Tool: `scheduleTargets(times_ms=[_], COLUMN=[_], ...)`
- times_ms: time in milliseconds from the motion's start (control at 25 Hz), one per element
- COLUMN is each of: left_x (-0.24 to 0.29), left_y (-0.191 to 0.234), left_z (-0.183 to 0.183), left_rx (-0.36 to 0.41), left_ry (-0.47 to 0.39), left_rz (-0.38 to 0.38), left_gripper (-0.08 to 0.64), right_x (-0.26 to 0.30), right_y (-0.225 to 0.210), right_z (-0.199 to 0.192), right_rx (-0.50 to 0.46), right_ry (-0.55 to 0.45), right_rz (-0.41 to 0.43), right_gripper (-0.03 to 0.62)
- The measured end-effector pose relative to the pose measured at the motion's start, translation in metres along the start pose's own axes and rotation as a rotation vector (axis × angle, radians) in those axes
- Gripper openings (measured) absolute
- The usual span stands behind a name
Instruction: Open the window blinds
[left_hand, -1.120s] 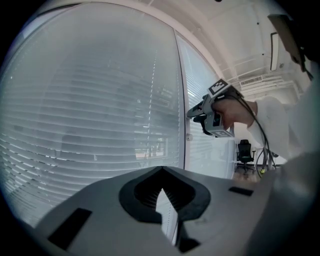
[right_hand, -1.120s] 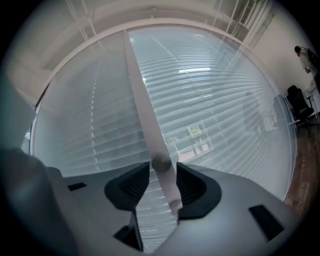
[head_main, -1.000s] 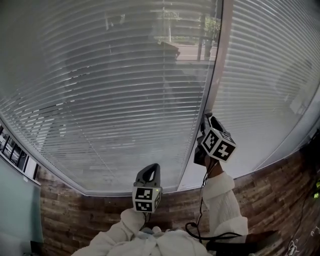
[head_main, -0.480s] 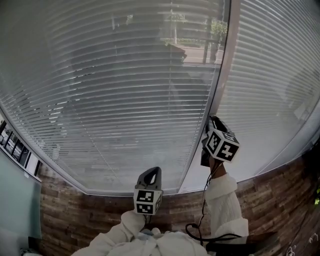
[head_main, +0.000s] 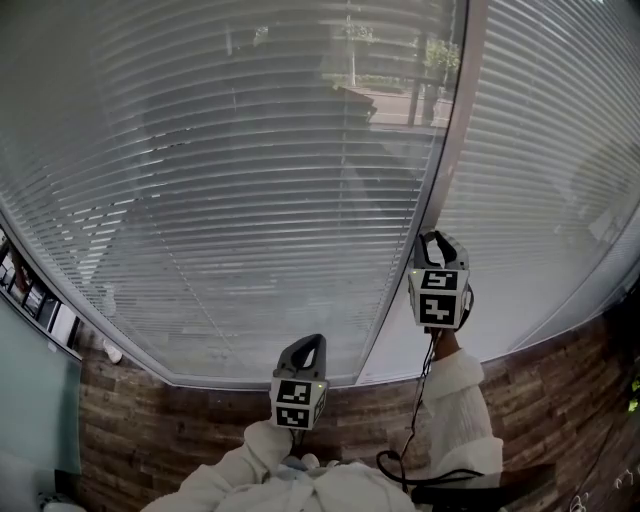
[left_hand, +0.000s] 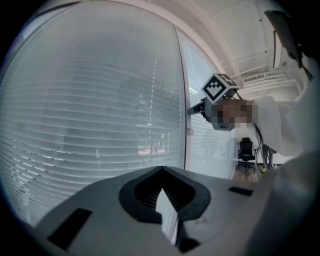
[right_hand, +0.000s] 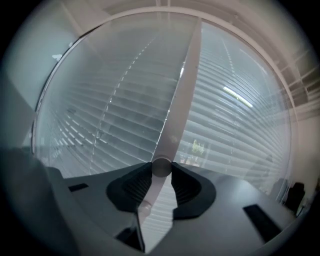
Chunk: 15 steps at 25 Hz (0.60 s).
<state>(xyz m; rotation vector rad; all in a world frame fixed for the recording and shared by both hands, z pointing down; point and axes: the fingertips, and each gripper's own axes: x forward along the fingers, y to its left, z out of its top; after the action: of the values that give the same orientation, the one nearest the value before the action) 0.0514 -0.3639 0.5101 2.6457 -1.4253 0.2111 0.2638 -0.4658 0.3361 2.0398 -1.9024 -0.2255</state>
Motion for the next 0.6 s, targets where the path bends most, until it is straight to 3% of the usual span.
scheduleTargets(times_ms=[600], left_x=[-0.0039], left_y=[0.0031], left_z=[-0.0073], left_rx=[0.009], left_ry=[0.015], left_rz=[0.017], left_gripper=[0.0], right_x=[-0.0004], right_y=[0.0059], right_z=[-0.0004], right_rx=[-0.588], right_ry=[0.019], right_rz=[-0.032], right_gripper=[0.13])
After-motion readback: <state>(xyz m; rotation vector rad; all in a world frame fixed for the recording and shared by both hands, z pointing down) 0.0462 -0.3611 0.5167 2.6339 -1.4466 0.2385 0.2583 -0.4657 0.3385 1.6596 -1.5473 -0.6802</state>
